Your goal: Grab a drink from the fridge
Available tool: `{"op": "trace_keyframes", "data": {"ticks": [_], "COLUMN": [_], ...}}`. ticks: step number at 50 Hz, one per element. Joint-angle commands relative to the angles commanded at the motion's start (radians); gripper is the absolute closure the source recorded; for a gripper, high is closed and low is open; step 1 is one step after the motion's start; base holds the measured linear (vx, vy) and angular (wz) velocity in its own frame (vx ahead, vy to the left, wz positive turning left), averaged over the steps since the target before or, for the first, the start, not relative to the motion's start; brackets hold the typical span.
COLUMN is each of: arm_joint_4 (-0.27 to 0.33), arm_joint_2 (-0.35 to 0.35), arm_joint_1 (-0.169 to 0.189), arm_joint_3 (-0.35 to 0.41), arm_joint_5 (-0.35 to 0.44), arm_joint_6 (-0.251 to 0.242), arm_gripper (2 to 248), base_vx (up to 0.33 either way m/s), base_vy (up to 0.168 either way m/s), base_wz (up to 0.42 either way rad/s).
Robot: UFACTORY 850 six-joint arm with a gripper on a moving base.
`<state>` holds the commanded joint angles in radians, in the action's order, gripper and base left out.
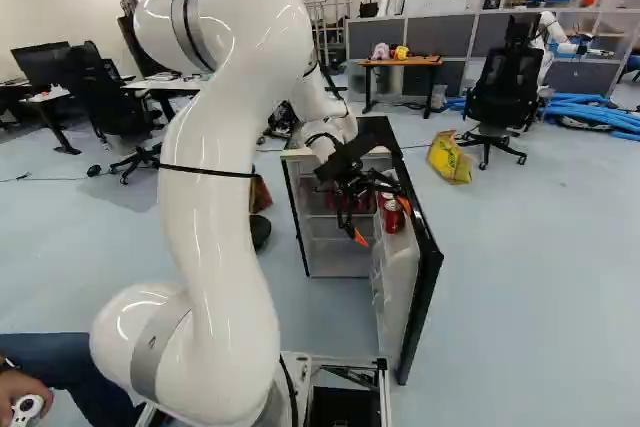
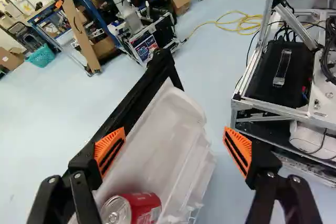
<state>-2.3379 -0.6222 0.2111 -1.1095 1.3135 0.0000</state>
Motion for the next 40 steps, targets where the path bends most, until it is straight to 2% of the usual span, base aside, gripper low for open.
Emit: {"op": "trace_keyframes", "data": {"ticks": [17, 32, 40], "arm_joint_4": [0.0, 0.006, 0.052], "arm_joint_2": [-0.036, -0.03, -0.012], "arm_joint_1": [0.069, 0.063, 0.04], "arm_joint_3": [-0.086, -0.073, -0.031], "arm_joint_5": [0.0, 0.0, 0.0], "arm_joint_6": [0.0, 0.0, 0.0], "arm_gripper": [3, 3, 3], "base_vx": [0.0, 0.0, 0.0], "base_vy": [0.0, 0.0, 0.0], "base_wz": [0.0, 0.0, 0.0]}}
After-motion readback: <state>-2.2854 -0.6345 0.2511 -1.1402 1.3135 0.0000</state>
